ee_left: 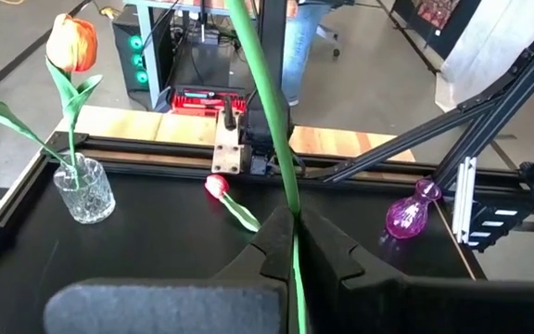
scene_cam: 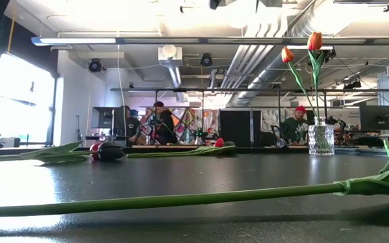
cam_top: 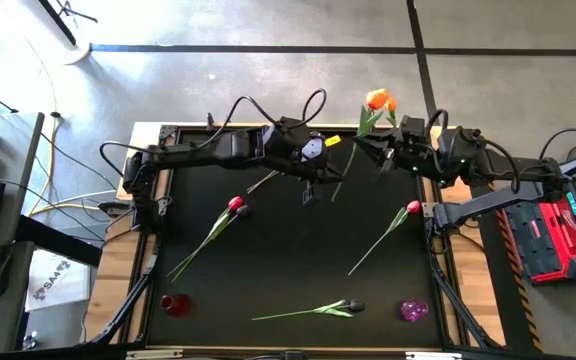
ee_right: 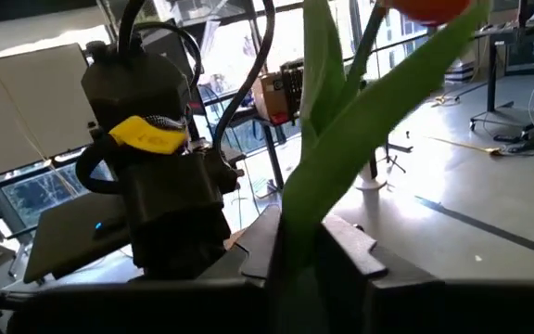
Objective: Sort flowers into vase by color
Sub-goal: Put the orange tulip into the transparent flower vase
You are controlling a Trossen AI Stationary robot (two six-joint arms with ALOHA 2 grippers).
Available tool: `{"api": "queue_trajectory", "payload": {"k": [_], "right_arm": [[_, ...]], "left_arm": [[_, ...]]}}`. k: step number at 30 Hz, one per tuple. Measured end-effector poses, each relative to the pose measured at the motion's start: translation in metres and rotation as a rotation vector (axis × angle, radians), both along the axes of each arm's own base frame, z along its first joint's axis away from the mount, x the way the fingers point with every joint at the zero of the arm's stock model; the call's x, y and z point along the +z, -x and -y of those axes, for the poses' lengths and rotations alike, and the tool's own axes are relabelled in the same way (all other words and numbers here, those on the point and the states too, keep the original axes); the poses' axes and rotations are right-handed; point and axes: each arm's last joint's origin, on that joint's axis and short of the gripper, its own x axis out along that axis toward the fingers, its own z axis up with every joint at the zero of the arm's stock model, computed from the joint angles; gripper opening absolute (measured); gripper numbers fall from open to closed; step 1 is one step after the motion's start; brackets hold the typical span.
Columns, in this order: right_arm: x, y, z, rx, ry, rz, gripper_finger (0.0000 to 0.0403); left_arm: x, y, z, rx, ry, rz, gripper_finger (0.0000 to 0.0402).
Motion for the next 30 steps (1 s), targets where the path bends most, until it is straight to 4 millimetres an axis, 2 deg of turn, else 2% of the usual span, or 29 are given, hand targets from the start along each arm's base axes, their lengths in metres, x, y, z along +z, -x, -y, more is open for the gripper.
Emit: {"api": "queue_trajectory", "payload": {"k": [5,9,14,19,21,25,30], "right_arm": [[-0.003,-0.001,-0.001,0.030,0.004,-0.031,0.0115],[-0.005,-0.001,-0.001,0.051,-0.005,-0.043,0.0125],[-0.005,-0.001,-0.002,0.062,-0.011,-0.041,0.0090],[-0.008,-0.001,-0.002,0.077,-0.020,-0.072,0.0015],[-0.009,0.000,-0.002,0.067,-0.019,-0.084,0.0010],[-0.010,0.002,-0.001,0.022,-0.013,-0.105,0.0004],[-0.004,0.019,0.003,-0.086,0.011,-0.075,0.0002]], "left_arm": [[0.000,0.001,0.000,0.004,-0.002,-0.010,0.0000],[-0.003,0.002,0.000,-0.012,0.000,-0.041,0.0000],[-0.010,0.006,0.001,-0.021,-0.008,-0.126,0.0000],[-0.012,0.007,0.000,-0.002,0.000,-0.148,0.0001],[-0.012,0.007,0.000,0.006,-0.003,-0.150,0.0009],[-0.013,0.008,-0.001,0.050,-0.021,-0.163,0.0047],[-0.018,0.012,-0.006,0.108,-0.046,-0.227,0.0113]]}}
